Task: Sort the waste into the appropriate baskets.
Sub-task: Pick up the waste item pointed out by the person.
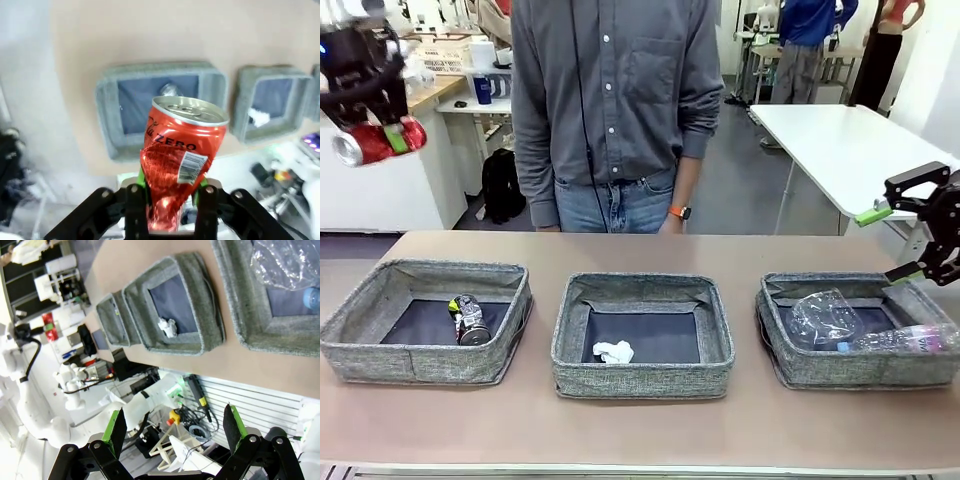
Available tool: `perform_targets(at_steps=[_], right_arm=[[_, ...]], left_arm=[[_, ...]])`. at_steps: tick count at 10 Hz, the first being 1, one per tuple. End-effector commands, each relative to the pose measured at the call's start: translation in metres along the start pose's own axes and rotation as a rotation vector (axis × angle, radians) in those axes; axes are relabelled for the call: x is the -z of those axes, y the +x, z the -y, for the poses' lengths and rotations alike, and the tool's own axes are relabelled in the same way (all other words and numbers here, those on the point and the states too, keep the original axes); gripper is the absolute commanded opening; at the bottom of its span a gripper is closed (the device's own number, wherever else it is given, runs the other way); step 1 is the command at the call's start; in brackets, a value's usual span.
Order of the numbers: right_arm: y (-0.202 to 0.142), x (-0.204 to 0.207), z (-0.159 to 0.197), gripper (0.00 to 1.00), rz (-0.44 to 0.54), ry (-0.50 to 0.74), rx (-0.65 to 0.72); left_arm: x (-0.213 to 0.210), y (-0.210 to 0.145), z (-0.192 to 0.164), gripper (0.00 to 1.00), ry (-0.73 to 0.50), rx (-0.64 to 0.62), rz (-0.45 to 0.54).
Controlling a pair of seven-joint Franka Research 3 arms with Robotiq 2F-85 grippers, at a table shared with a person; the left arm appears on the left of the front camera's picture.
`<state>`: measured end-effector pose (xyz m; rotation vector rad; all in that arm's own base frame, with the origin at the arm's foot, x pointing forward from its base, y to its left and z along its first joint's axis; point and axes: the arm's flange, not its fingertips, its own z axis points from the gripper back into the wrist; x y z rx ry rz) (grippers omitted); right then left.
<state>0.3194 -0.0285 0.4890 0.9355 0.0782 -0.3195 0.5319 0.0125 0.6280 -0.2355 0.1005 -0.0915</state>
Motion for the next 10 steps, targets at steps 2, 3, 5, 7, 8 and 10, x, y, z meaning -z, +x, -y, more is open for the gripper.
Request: perform_targets(at_steps=[2,3,5,7,8,10], right_arm=[[0.002,0.0,-0.002,1.0,0.003,0.004,-0.007],[0.002,0.0,-0.002,1.0,0.003,0.004,-0.007],[0.002,0.0,-0.002,1.0,0.003,0.004,-0.007],[0.002,0.0,-0.002,1.0,0.003,0.004,-0.007],[0.002,0.0,-0.002,1.0,0.003,0.004,-0.007],[0.002,0.0,-0.002,1.0,0.003,0.004,-0.007]], left_arm=[[0.002,-0.023,-0.003,0.0,-0.015,-0.067,-0.017],[-0.011,-0.014,0.006,0.0,-0.011,-0.055,-0.008],[-0.011,-0.014,0.006,0.0,-0.011,-0.055,-0.008],[-0.011,-0.014,0.006,0.0,-0.011,-0.055,-0.008],[-0.006,-0.014,0.007,0.35,-0.012,-0.064,-0.022],[-0.022,-0.037,0.084,0.35,0.151,-0.228,-0.055]])
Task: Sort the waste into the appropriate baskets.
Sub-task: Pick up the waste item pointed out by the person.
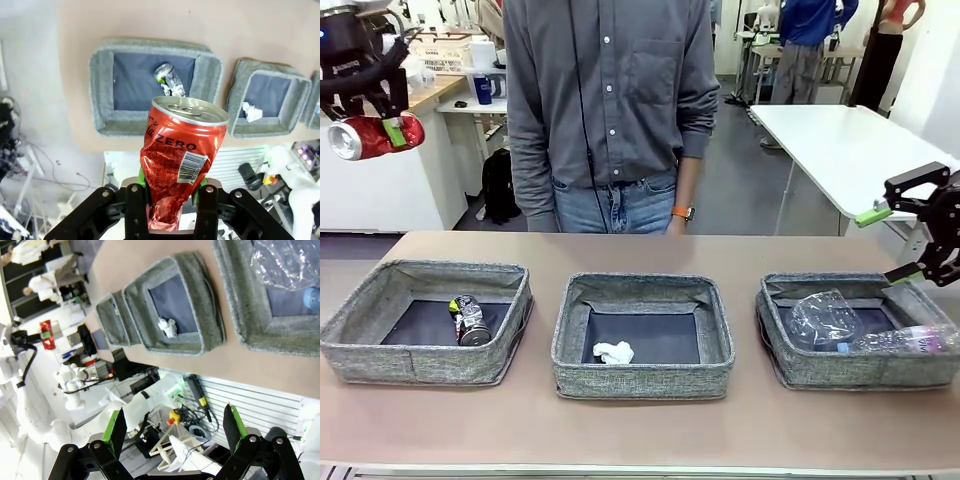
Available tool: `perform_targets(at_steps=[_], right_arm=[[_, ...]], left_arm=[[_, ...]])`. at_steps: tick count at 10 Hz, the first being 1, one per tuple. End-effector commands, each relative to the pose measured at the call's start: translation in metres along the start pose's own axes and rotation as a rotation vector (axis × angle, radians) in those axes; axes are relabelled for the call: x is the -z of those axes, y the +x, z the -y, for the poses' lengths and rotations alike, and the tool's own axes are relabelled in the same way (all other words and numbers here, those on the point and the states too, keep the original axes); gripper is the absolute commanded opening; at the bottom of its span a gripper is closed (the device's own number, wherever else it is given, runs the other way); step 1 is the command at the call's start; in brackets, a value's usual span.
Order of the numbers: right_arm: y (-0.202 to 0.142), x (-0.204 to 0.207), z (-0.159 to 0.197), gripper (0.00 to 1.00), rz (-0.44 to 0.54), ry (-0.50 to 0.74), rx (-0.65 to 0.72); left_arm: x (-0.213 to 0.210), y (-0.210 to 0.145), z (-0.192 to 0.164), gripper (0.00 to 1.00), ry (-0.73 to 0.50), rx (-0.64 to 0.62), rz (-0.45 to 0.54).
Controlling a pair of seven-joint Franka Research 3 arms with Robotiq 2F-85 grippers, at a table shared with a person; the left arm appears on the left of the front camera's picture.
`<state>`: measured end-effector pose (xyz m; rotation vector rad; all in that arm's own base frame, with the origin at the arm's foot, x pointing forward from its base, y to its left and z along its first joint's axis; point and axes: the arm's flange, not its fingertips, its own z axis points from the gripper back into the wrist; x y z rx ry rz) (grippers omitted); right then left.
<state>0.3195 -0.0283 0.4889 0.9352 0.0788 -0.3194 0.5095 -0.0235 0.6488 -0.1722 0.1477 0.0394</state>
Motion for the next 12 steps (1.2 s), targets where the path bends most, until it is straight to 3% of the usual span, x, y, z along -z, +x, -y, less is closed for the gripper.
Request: perform_targets(at_steps=[1,4,7,9,10,12], right_arm=[[0.002,0.0,-0.002,1.0,0.003,0.004,-0.007],[0.002,0.0,-0.002,1.0,0.003,0.004,-0.007],[0.002,0.0,-0.002,1.0,0.003,0.004,-0.007],[0.002,0.0,-0.002,1.0,0.003,0.004,-0.007],[0.002,0.0,-0.002,1.0,0.003,0.004,-0.007],[0.002,0.0,-0.002,1.0,0.003,0.004,-0.007]], left_arm=[[-0.024,-0.054,0.081,0.35,0.14,-0.089,0.014],[-0.015,-0.127,0.196,0.35,0.188,-0.207,0.086],[0.004,-0.147,0.307,0.35,0.202,-0.452,0.282],[0.001,-0.137,0.337,0.35,0.221,-0.396,0.28],[-0.006,-0.13,0.338,0.35,0.251,-0.39,0.185],[-0.021,-0.123,0.337,0.35,0.191,-0.391,0.139]])
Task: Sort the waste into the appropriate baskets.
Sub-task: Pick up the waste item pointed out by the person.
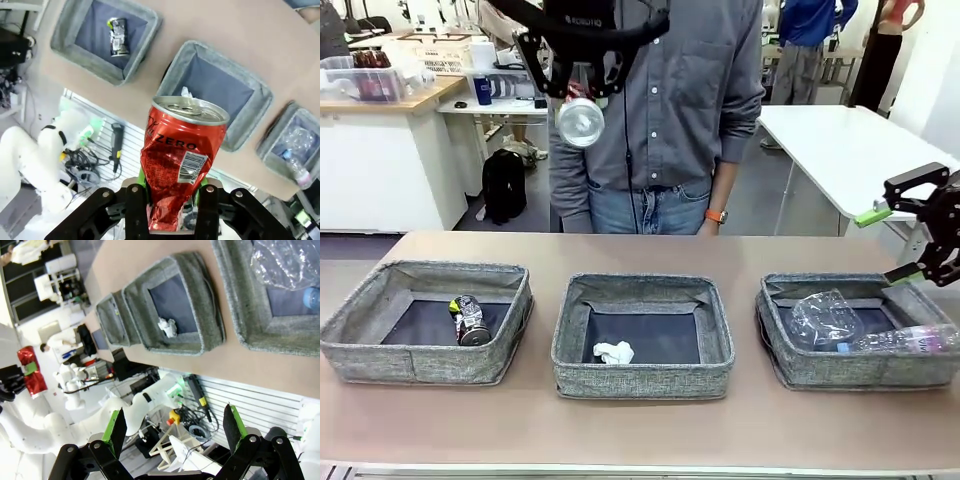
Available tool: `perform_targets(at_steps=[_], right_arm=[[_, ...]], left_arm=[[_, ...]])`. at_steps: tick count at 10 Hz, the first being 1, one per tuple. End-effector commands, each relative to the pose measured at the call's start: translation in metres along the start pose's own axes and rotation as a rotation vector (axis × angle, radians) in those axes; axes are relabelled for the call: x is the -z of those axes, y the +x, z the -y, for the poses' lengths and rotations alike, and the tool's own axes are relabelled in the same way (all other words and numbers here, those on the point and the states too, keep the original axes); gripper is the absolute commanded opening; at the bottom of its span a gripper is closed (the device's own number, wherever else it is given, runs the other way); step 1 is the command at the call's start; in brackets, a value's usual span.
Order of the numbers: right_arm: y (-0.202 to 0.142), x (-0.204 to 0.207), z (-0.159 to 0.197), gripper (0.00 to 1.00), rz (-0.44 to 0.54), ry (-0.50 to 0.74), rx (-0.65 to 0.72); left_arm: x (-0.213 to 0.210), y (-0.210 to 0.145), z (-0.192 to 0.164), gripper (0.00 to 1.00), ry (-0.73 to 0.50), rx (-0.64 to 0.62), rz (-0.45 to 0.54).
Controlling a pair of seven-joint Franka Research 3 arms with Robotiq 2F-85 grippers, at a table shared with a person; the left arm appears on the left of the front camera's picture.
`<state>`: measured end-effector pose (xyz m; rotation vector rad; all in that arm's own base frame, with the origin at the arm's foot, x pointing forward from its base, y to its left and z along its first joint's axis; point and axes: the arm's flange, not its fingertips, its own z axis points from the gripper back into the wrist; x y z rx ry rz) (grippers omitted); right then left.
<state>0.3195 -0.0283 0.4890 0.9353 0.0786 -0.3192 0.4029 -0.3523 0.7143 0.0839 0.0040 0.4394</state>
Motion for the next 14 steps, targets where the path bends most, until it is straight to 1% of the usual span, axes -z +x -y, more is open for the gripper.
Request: perform_targets(at_steps=[1,2,3,4,5,6,7,8,9,10,11,12,14], right_arm=[[0.002,0.0,-0.002,1.0,0.003,0.004,-0.007],[0.002,0.0,-0.002,1.0,0.003,0.004,-0.007],[0.002,0.0,-0.002,1.0,0.003,0.004,-0.007],[0.002,0.0,-0.002,1.0,0.003,0.004,-0.007],[0.002,0.0,-0.002,1.0,0.003,0.004,-0.007],[0.002,0.0,-0.002,1.0,0.003,0.004,-0.007],[0.002,0.0,-0.002,1.0,0.003,0.004,-0.007],[0.002,0.0,-0.002,1.0,0.003,0.004,-0.007],[0.002,0.0,-0.002,1.0,0.003,0.004,-0.007],[0.002,0.0,-0.002,1.0,0.003,0.004,-0.007],[0.002,0.0,-0.002,1.0,0.003,0.004,-0.007],[0.002,0.0,-0.002,1.0,0.003,0.004,-0.007],[0.002,0.0,-0.002,1.0,0.003,0.004,-0.007]], left_arm=[[-0.036,0.005,0.004,0.35,-0.06,-0.003,-0.064],[-0.038,0.006,0.004,0.35,-0.055,0.007,-0.071],[-0.045,0.01,0.007,0.35,-0.067,0.027,-0.133],[-0.052,0.009,0.008,0.35,-0.098,0.054,-0.17],[-0.058,0.008,0.008,0.35,-0.142,0.073,-0.18],[-0.063,0.003,0.011,0.35,-0.167,0.087,-0.172],[-0.066,-0.006,0.016,0.35,-0.196,0.139,-0.176],[-0.066,-0.012,0.02,0.35,-0.2,0.166,-0.176],[-0.065,-0.015,0.023,0.35,-0.197,0.174,-0.181],[-0.064,-0.017,0.024,0.35,-0.204,0.145,-0.183],[-0.063,-0.015,0.022,0.35,-0.218,0.164,-0.207],[-0.055,-0.022,0.019,0.35,-0.191,0.152,-0.174],[-0.055,-0.022,0.019,0.35,-0.191,0.152,-0.174]])
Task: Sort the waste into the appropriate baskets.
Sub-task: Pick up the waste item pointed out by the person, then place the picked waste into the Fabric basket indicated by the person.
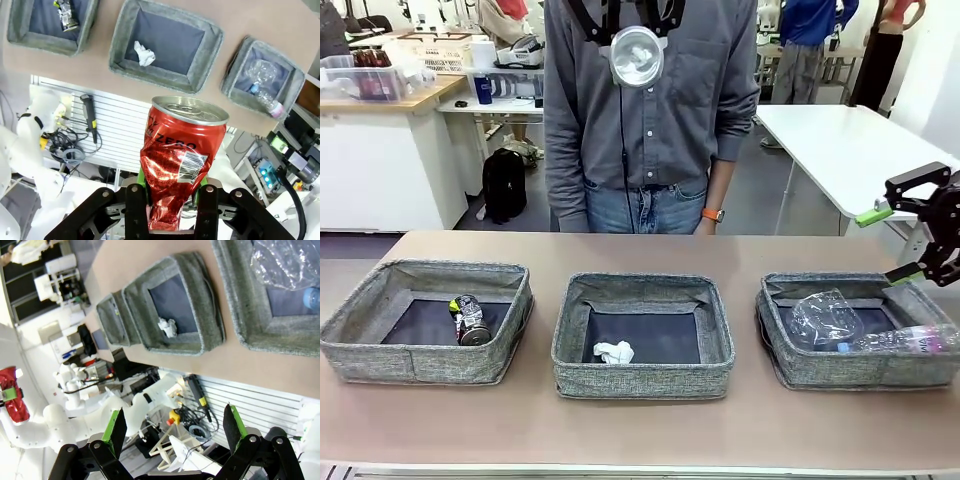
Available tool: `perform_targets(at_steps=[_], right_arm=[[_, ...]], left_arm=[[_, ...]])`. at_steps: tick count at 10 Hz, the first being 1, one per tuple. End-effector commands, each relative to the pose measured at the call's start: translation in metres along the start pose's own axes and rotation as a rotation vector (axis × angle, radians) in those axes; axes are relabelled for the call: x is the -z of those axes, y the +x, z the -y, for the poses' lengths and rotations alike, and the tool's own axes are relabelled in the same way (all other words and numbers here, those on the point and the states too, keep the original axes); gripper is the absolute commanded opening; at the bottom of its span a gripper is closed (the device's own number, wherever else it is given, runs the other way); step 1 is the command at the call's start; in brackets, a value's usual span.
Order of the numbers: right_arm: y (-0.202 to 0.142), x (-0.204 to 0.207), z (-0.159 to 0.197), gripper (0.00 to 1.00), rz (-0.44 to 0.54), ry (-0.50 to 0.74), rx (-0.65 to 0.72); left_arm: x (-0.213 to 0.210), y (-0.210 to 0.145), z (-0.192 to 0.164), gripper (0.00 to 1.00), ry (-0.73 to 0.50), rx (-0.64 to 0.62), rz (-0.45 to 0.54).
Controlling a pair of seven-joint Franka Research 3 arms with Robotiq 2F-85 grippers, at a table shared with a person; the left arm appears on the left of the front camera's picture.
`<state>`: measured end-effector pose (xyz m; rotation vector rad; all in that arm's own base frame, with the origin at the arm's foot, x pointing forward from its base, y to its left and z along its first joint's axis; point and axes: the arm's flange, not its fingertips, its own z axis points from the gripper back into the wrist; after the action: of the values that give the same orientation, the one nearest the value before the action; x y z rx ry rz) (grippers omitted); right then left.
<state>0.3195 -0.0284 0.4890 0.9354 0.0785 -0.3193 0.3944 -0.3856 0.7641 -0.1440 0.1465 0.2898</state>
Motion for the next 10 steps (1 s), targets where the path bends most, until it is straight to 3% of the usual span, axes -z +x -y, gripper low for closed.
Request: perform_targets(at_steps=[1,10], right_arm=[[0.0018,-0.0004,-0.0023,1.0,0.003,0.004,-0.007],[0.0018,-0.0004,-0.0023,1.0,0.003,0.004,-0.007]], left_arm=[[-0.0029,-0.002,-0.0023,0.35,0.001,-0.002,0.008],[-0.0029,-0.002,-0.0023,0.35,0.001,-0.002,0.008]])
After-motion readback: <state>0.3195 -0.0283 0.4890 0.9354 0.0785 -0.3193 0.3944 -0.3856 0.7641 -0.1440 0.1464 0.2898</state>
